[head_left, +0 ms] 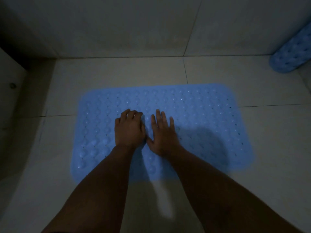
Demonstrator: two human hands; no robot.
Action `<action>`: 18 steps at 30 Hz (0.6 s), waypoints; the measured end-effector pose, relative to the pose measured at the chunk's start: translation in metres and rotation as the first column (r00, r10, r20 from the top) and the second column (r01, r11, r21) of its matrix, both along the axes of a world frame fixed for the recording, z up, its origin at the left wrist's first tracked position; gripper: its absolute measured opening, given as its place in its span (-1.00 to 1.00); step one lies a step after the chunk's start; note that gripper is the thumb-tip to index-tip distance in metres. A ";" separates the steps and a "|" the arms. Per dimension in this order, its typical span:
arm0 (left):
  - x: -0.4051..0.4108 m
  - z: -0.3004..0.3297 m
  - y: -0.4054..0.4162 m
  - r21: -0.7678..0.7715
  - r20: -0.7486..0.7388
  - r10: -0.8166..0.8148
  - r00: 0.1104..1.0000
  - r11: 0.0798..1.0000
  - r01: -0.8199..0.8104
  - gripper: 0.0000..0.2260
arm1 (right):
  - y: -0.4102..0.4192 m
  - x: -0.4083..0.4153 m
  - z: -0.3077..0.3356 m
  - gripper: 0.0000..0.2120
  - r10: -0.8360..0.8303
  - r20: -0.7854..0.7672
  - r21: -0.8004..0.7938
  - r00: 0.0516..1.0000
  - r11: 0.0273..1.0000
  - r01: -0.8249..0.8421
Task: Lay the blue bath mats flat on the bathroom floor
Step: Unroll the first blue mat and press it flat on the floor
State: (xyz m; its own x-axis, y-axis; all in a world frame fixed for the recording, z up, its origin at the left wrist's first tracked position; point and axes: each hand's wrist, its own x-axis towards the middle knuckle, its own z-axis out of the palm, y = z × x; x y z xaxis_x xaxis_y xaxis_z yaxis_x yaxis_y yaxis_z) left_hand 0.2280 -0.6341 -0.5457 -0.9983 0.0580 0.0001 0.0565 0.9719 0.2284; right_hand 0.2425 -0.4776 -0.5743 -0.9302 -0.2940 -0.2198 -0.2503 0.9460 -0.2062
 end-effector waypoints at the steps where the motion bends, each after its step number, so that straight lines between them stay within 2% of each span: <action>1: 0.000 -0.002 0.000 0.001 -0.006 0.003 1.000 1.000 -0.003 -0.62 | 0.000 0.004 -0.004 -0.21 0.004 -0.046 0.011 0.999 1.000 -0.003; 7: -0.002 -0.014 -0.009 0.001 -0.080 0.012 0.997 1.000 -0.012 -0.60 | 0.000 0.007 -0.012 -0.19 -0.001 -0.145 0.020 0.989 1.000 0.003; 10: -0.006 -0.019 -0.015 0.000 -0.094 0.025 0.995 1.000 -0.025 -0.61 | 0.000 0.004 -0.011 -0.08 -0.011 -0.123 0.003 0.992 1.000 0.011; 12: -0.007 -0.020 -0.018 -0.004 -0.097 0.028 0.995 1.000 -0.029 -0.61 | 0.000 0.003 -0.008 -0.01 -0.001 -0.044 -0.019 0.999 1.000 0.000; 15: -0.010 -0.011 -0.019 0.012 -0.081 0.063 0.995 0.998 -0.062 -0.60 | 0.005 -0.016 0.013 0.01 0.044 0.223 -0.067 0.974 0.997 -0.030; 17: -0.012 -0.004 -0.014 0.062 -0.065 0.108 0.992 0.993 -0.104 -0.59 | 0.012 -0.043 0.043 -0.09 0.037 0.418 -0.155 0.908 0.987 0.031; 18: -0.013 0.000 -0.007 0.093 -0.063 0.118 0.991 0.989 -0.112 -0.58 | 0.020 -0.057 0.059 -0.19 0.002 0.463 -0.228 0.886 0.967 0.117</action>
